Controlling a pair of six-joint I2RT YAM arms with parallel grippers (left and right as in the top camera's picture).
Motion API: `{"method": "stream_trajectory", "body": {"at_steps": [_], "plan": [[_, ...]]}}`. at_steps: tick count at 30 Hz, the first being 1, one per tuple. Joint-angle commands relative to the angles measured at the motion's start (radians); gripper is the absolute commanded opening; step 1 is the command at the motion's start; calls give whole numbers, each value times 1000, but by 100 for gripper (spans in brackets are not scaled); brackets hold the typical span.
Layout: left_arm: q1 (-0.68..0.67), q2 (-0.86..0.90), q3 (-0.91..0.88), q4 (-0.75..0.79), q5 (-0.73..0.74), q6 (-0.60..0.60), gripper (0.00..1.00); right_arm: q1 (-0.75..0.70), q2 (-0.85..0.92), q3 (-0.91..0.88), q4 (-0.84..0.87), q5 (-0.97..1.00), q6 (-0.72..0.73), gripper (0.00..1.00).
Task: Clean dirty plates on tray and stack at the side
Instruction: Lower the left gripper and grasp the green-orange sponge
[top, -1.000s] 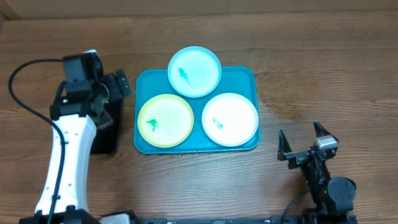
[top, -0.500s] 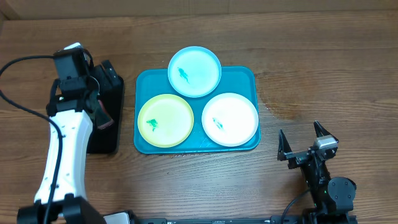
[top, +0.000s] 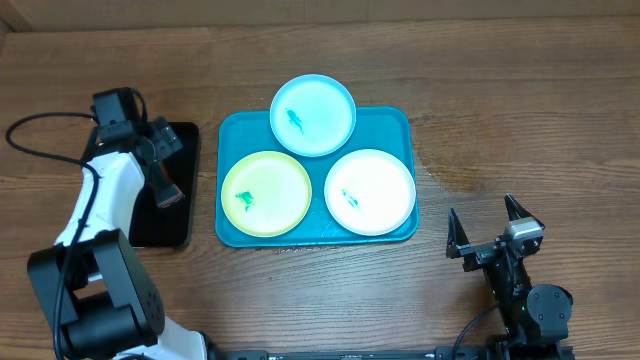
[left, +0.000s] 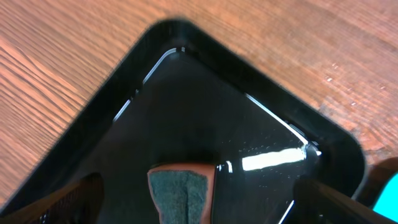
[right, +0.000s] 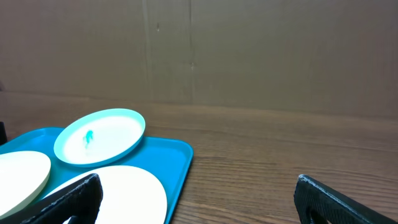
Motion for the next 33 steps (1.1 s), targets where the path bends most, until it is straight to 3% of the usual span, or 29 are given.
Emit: {"method": "stream_trajectory", "body": {"at_steps": [1,20,22,23,28,29,31,32,33], "plan": [[22,35,-4,-2,126,-20,92,-4,-8,-10,5,6,7,100],[29,216,-4,-38,137,-21,72,-4,-8,-10,5,6,7,100],[29,216,-4,-39,131,-20,58,-4,-8,-10,5,6,7,100],[29,216,-4,-40,123,-21,44,-4,-8,-10,5,6,7,100],[29,216,-4,-48,111,-20,7,-4,-8,-10,5,6,7,100],[29,216,-3,-56,111,-20,4,-4,-8,-10,5,6,7,100],[29,215,-2,-75,112,-20,4,-4,-8,-10,5,6,7,100],[29,215,-2,-84,115,-20,27,-4,-8,-10,5,6,7,100],[29,215,-2,-96,116,-21,67,-4,-8,-10,5,6,7,100]]}}
